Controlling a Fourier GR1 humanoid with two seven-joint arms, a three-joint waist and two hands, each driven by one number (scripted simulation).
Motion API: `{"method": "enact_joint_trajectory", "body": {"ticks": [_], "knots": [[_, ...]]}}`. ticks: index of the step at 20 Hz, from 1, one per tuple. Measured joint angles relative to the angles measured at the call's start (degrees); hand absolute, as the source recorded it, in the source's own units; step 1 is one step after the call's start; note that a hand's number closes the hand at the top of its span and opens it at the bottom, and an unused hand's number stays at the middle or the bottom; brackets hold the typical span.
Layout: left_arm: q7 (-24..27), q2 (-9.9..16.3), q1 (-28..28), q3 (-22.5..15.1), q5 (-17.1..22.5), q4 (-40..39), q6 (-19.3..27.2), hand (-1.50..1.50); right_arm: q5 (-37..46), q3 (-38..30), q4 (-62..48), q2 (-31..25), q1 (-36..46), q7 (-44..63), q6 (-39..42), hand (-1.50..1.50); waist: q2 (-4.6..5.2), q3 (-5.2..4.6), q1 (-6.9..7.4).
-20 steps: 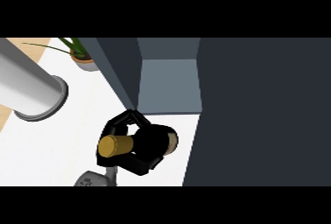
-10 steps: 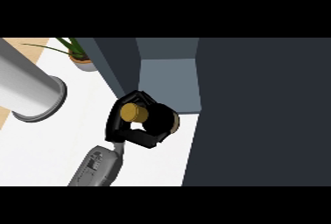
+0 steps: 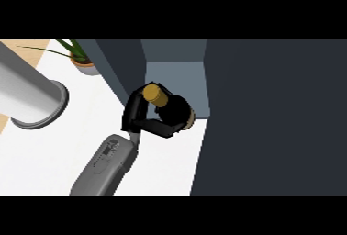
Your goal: Pick up the wine, place it into the cabinet and close the cabinet
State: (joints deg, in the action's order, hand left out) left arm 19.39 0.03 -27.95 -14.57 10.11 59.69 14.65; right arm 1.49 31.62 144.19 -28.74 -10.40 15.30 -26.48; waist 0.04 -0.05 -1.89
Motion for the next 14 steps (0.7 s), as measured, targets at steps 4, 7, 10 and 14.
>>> {"method": "enact_joint_trajectory", "body": {"ticks": [4,7,10,14], "knots": [[1.93,-0.01,-4.96,0.24,3.22,-6.46,0.41,1.50,-0.29,0.28,-0.04,-0.14,-1.02,-1.09,0.61,-1.50,0.08,-0.01,-0.56],[3.35,-0.02,-8.66,-0.48,6.23,-11.00,1.51,1.50,-0.58,-0.24,-0.15,0.05,-1.28,-2.03,1.13,-1.50,0.18,0.00,-0.91],[4.37,-0.02,-12.22,-0.91,8.86,-14.97,2.51,1.50,-0.87,-0.12,-0.31,0.57,-1.96,-3.17,1.60,-1.50,0.24,0.01,-1.12],[5.52,-0.02,-16.49,-1.17,11.16,-20.84,3.58,1.50,-1.16,0.50,-0.41,1.16,-3.15,-4.72,2.07,-1.50,0.32,0.01,-1.47]]}}
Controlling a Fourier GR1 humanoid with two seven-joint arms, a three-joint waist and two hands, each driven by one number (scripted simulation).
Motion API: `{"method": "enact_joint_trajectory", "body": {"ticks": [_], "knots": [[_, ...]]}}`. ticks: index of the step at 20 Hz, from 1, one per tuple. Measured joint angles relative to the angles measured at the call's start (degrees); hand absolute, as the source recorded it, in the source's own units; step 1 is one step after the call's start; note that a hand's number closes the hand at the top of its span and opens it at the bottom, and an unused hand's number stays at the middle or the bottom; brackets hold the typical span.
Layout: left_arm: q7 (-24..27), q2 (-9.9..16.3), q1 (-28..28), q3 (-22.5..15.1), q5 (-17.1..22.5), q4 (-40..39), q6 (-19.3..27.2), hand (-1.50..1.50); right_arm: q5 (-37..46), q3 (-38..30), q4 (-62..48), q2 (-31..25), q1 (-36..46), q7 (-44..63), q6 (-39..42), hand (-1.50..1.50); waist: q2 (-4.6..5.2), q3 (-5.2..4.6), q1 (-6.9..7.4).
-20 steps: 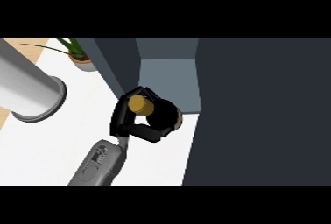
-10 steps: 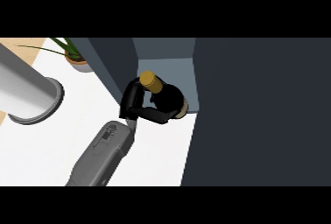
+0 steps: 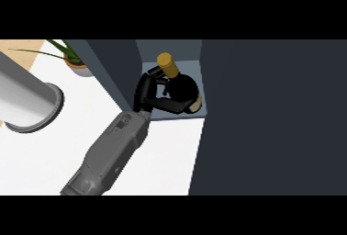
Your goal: Pick up the wine, place it into the cabinet and close the cabinet
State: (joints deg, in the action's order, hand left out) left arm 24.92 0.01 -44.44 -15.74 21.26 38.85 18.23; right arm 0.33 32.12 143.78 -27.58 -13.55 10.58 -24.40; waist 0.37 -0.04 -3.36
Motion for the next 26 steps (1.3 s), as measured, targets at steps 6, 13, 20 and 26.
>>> {"method": "enact_joint_trajectory", "body": {"ticks": [6,13,20,26], "knots": [[-0.59,0.00,-5.96,-1.12,0.15,-9.38,3.07,1.50,-0.45,0.29,-0.06,-0.16,-2.05,-2.82,1.33,-1.50,0.23,0.03,-1.12],[-0.07,-0.01,-11.36,1.52,4.04,-17.09,4.01,1.50,-0.95,0.06,-0.27,0.01,-2.79,-4.32,2.61,-1.50,0.71,-0.01,-2.05],[1.89,0.09,-14.43,3.87,5.38,-23.46,3.41,1.50,-1.46,-0.35,-0.37,0.07,-4.58,-6.00,3.84,-1.50,0.95,-0.02,-2.29],[4.24,0.74,-17.07,5.56,5.36,-27.54,4.67,1.50,-1.76,-0.24,-0.50,-0.20,-5.96,-7.92,5.21,-1.50,1.32,-0.02,-2.97]]}}
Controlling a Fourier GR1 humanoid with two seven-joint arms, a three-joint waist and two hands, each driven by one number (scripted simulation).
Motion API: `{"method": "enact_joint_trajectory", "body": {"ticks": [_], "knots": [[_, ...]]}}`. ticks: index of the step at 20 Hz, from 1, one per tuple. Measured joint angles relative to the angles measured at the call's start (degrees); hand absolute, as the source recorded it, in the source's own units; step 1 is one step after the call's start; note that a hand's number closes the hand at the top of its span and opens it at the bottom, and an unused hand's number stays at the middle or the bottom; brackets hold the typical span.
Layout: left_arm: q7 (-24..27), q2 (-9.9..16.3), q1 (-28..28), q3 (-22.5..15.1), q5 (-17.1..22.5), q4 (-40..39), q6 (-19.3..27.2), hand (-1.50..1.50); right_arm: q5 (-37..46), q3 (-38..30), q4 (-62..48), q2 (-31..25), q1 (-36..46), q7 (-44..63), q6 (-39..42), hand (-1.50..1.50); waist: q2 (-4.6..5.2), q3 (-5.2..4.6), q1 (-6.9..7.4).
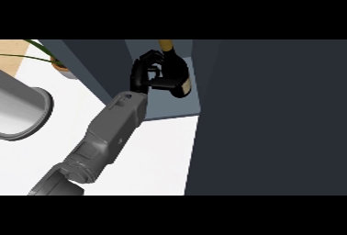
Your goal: Pick up the wine, place it into the cabinet and close the cabinet
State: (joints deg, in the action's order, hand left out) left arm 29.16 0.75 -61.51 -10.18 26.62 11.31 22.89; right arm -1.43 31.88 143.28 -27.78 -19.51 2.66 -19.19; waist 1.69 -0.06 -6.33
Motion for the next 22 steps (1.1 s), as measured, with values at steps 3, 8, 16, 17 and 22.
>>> {"method": "enact_joint_trajectory", "body": {"ticks": [3,8,16,17,22], "knots": [[0.75,0.52,-1.37,-0.04,-0.79,-1.90,0.96,-1.50,-0.09,0.21,-0.17,0.24,-0.25,-0.74,0.40,-1.50,0.13,-0.01,-0.05],[1.60,1.96,-3.37,-0.16,-1.92,-4.42,3.29,-1.50,-0.29,0.43,-0.26,0.16,-0.99,-2.20,1.46,-1.50,0.40,-0.01,-0.86],[2.62,3.25,-4.90,0.09,-2.67,-6.87,5.77,-1.50,-0.52,0.36,-0.34,0.26,-1.32,-3.17,2.46,-1.50,0.71,-0.08,-1.17],[2.92,3.51,-4.96,0.41,-2.41,-6.70,4.92,-1.50,-0.53,0.29,-0.36,0.33,-1.20,-3.39,2.58,-1.50,0.74,-0.09,-1.12],[4.14,3.47,-6.03,1.77,-1.37,-5.45,0.42,1.50,-0.62,0.19,-0.30,0.14,-1.83,-3.65,2.98,-1.50,0.51,-0.12,-0.85]]}}
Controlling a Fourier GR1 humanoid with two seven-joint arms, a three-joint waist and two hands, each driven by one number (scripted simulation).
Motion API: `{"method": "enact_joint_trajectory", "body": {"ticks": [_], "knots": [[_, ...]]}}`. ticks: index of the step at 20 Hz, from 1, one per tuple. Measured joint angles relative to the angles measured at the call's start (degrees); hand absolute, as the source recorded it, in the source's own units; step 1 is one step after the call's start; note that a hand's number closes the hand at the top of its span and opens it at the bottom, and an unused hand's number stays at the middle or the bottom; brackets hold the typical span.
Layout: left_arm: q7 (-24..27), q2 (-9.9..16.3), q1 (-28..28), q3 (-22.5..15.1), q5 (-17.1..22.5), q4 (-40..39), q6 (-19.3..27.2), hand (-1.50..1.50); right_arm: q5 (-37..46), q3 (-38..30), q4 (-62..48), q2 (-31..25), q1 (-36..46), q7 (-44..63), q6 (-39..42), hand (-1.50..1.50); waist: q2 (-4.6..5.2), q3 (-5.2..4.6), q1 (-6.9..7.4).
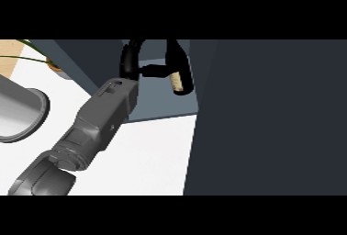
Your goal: Pick up the wine, place it into the cabinet and close the cabinet
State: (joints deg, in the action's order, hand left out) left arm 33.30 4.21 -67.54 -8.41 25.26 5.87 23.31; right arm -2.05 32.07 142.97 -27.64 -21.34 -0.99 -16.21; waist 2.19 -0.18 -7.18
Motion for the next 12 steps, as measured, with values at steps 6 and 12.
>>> {"method": "enact_joint_trajectory", "body": {"ticks": [6,12], "knots": [[2.84,-0.69,-0.04,2.69,2.33,2.21,-6.95,1.50,-0.14,-0.67,0.24,-0.40,-1.31,-0.18,0.08,-1.50,-0.51,0.02,1.00],[3.53,-1.93,-1.14,3.93,3.18,3.23,-12.76,-1.50,-0.24,-1.36,0.54,-1.04,-2.72,-0.24,0.17,-1.50,-1.02,0.07,2.08]]}}
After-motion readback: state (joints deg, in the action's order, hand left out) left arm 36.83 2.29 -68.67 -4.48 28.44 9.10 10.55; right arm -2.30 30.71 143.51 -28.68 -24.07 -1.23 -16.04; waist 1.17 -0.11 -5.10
